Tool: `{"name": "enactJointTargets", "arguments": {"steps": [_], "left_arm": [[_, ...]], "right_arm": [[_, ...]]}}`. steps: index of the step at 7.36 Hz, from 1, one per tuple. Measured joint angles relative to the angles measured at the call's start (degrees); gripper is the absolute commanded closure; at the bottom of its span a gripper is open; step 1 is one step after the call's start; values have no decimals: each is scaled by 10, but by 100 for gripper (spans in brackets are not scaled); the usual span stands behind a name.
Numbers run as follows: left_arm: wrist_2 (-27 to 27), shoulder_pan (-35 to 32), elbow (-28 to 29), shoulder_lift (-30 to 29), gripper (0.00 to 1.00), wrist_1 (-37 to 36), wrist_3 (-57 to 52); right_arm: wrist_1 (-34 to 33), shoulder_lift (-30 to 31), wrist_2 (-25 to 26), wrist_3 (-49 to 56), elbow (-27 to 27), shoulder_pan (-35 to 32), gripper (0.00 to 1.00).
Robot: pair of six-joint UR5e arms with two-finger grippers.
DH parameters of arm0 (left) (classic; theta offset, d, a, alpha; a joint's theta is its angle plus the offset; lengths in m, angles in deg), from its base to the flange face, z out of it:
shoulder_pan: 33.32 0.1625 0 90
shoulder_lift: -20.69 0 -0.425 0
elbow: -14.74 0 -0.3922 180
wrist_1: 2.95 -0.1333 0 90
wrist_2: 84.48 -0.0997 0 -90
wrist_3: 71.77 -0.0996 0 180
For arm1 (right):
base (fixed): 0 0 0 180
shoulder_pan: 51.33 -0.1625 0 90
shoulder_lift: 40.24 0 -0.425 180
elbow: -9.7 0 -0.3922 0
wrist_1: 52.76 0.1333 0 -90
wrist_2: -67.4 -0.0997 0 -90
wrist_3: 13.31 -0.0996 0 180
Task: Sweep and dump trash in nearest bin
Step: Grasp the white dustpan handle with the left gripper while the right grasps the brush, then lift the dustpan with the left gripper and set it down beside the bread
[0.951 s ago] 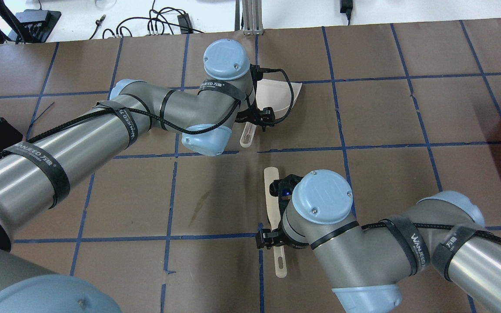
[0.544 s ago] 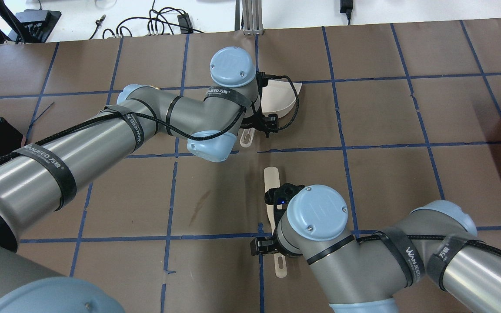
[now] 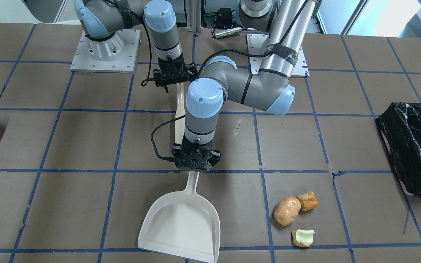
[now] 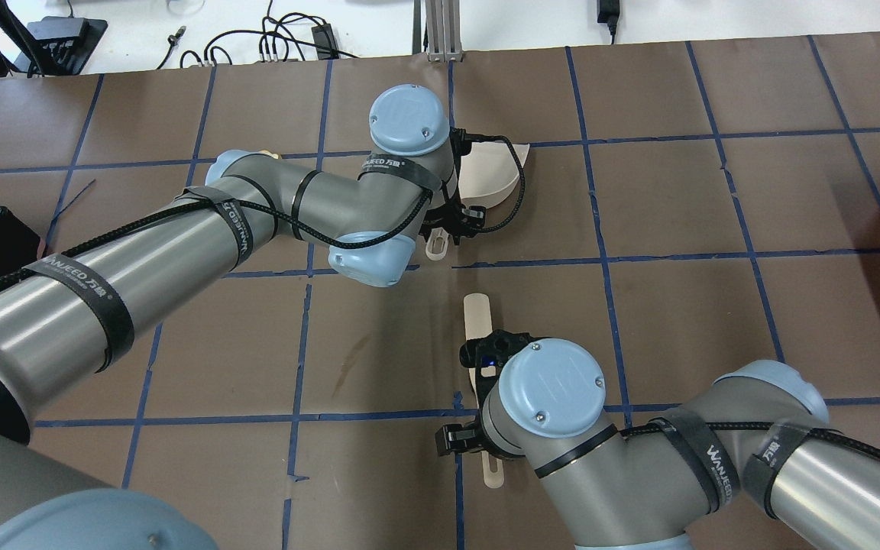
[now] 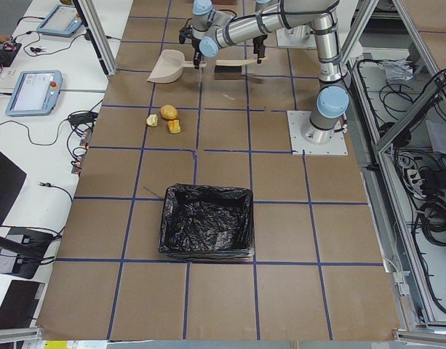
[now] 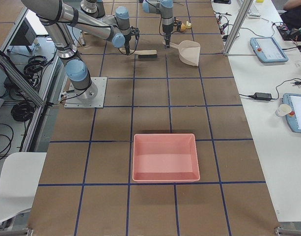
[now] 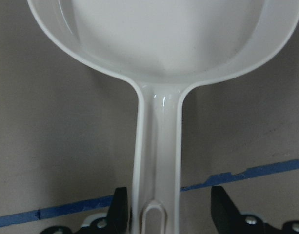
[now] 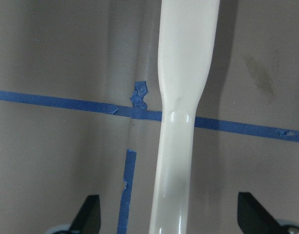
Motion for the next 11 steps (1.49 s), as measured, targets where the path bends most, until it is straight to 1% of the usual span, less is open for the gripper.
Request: {"name": "enactJointTargets", "arguments": {"steps": [1,2,3,4,5,6,8,9,11], "left_arm": [[-1,0,0,-1,73,0,0],[-1,0,0,-1,90,0,1],[-1,0,1,-1,98,0,1],[-1,0,4,-2,99,1,1],[-3,0,9,-1,100,1,1],[-5,1,12,3,100,1,1],[-18,6,15,19,100,6,-4],[-27,17,15,32,100,10,-22],[-31,68,16,72,100,51,-112]], "right_arm": [[-1,-1,2,0,3,0,3],[-1,-1,2,0,4,0,14],[-1,-2,1,0,4,0,29],[0,-3,0,-3,4,0,44],[1,-7,-1,-9,4,-1,57],[3,-13,-1,-18,4,-1,67],[4,-20,-2,-30,2,-1,72],[4,-20,-1,-31,-1,0,73],[6,-21,0,-31,-15,0,73]]}}
